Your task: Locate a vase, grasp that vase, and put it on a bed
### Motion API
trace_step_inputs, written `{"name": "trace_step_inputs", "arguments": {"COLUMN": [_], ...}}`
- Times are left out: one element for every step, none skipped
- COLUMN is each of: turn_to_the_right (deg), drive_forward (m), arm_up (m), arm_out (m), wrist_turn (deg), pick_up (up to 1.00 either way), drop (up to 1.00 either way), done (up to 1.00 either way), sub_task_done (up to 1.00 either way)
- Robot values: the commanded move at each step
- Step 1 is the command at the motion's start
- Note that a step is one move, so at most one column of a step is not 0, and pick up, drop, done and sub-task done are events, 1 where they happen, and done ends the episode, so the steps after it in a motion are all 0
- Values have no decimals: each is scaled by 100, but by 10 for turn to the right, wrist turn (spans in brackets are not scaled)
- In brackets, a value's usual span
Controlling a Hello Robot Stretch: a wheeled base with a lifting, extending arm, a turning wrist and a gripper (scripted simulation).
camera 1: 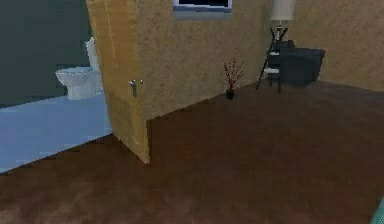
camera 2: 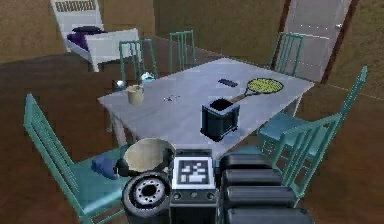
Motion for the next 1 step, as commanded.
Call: {"name": "trace_step_inputs", "arguments": {"turn_to_the_right": [0], "drive_forward": [70], "arm_up": [0], "arm_out": [0], "wrist_turn": [0], "pick_up": [0], "drop": [0], "done": [0], "sub_task_done": [0]}}
